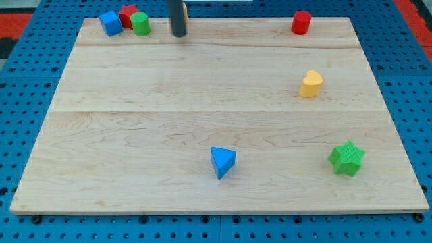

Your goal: Point your arm towards the red circle

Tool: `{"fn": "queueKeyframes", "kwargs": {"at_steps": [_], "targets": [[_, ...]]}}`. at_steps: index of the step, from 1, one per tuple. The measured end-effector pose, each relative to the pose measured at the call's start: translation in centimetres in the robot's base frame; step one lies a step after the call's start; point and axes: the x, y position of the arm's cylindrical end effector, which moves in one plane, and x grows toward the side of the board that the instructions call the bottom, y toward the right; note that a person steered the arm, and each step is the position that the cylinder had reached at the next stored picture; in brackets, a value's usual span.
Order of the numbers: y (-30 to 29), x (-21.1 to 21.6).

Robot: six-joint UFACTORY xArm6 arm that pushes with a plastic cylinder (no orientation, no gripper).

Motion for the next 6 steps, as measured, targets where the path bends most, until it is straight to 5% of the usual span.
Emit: {"fn": "queueKeyframes", "kwargs": {"at_steps": [3, 4, 6], "targets": [[27.5, 1.9], [33.2, -3.1], [25.6, -4.5]]}}
